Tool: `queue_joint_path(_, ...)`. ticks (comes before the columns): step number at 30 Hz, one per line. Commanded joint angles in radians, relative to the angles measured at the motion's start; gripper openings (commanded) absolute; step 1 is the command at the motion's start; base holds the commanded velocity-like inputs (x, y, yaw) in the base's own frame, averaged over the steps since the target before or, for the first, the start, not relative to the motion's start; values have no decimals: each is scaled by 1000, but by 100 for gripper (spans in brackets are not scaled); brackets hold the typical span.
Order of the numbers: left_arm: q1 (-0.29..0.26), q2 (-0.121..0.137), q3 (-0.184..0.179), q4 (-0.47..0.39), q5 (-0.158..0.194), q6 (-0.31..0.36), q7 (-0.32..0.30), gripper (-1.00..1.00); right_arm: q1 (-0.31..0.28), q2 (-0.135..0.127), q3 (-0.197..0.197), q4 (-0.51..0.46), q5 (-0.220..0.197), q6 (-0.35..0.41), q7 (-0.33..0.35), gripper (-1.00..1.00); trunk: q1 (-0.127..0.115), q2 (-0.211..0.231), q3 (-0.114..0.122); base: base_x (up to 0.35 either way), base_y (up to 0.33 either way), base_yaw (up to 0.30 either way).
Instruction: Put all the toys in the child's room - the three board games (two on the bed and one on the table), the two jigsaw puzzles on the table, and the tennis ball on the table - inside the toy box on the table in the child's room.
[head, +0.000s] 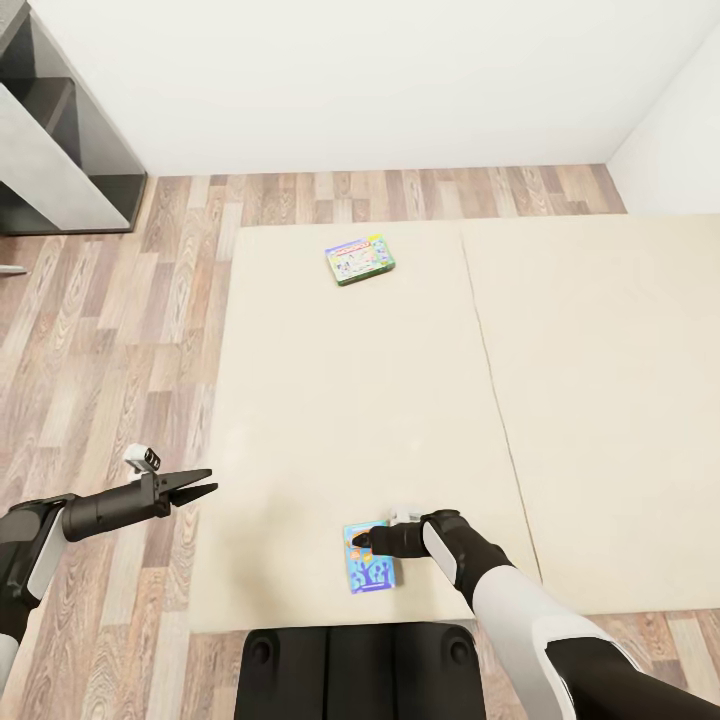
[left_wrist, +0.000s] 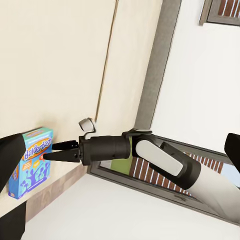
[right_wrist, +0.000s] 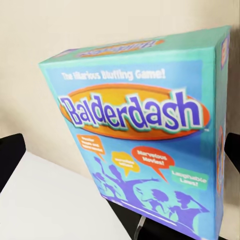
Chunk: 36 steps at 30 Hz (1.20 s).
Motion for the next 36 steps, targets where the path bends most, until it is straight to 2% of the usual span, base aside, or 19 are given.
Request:
queue_joint_path(1, 0, 0, 0, 0, 1, 11, -3, 100, 0, 0, 2, -1, -9, 6, -2, 100, 1, -1, -1, 0, 67, 0)
queue_joint_path(36, 0, 0, 0, 0, 1, 11, -3, 100, 0, 0, 2, -1, -9, 6, -3, 100, 1, -1, -1, 0, 17, 0)
